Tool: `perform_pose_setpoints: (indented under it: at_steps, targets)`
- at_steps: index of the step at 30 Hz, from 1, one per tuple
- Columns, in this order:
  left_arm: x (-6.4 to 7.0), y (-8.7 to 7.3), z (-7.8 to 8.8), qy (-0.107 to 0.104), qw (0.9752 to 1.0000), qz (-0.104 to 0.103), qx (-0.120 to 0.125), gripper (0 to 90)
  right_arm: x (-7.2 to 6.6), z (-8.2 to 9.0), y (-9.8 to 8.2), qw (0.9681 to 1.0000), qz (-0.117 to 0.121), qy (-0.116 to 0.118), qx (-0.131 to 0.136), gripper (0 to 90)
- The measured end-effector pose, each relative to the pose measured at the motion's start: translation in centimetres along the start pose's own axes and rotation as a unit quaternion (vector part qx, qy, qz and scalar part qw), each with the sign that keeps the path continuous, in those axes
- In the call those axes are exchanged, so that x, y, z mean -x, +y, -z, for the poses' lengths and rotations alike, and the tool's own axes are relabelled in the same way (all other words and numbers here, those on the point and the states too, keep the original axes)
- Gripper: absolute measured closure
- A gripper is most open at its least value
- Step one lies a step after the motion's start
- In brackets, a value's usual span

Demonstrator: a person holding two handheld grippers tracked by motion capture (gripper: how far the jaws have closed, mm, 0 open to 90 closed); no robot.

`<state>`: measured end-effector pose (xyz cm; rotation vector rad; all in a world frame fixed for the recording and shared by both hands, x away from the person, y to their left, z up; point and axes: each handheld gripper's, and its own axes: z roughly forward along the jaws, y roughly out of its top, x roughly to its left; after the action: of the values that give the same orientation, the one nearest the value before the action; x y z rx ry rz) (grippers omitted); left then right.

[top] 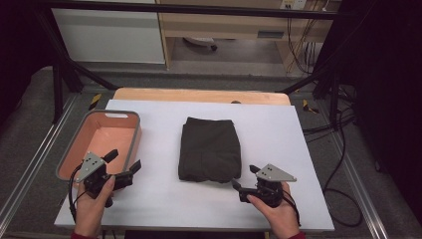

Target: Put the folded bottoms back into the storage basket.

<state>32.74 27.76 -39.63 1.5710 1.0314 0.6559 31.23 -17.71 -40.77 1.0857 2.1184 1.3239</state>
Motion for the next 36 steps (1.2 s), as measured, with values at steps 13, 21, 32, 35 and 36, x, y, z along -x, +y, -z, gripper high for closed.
perform_pose_setpoints:
  at_steps: [13, 21, 32, 35, 36]
  targets:
    - [0.2, -0.1, -0.2, -0.001, 0.9999, -0.004, -0.009, 7.4, -2.1, -0.6, -3.0, 0.9942, 0.045, 0.040, -0.090, 53.7]
    - [0.5, -0.2, -0.5, -0.002, 0.9999, -0.010, -0.013, 7.8, -2.1, -2.4, -3.6, 0.9909, 0.048, 0.049, -0.115, 58.8]
    - [0.8, -0.2, -0.6, -0.001, 0.9997, -0.019, -0.014, 8.0, -1.3, -5.6, -2.9, 0.9917, 0.048, 0.023, -0.117, 49.7]
    - [0.9, -0.1, -0.6, -0.003, 0.9997, -0.021, -0.012, 8.2, -1.2, -6.6, -2.5, 0.9916, 0.048, 0.024, -0.117, 49.0]
    - [0.9, -0.1, -0.5, -0.003, 0.9997, -0.023, -0.007, 8.4, -1.2, -6.9, -2.4, 0.9916, 0.049, 0.023, -0.117, 51.0]
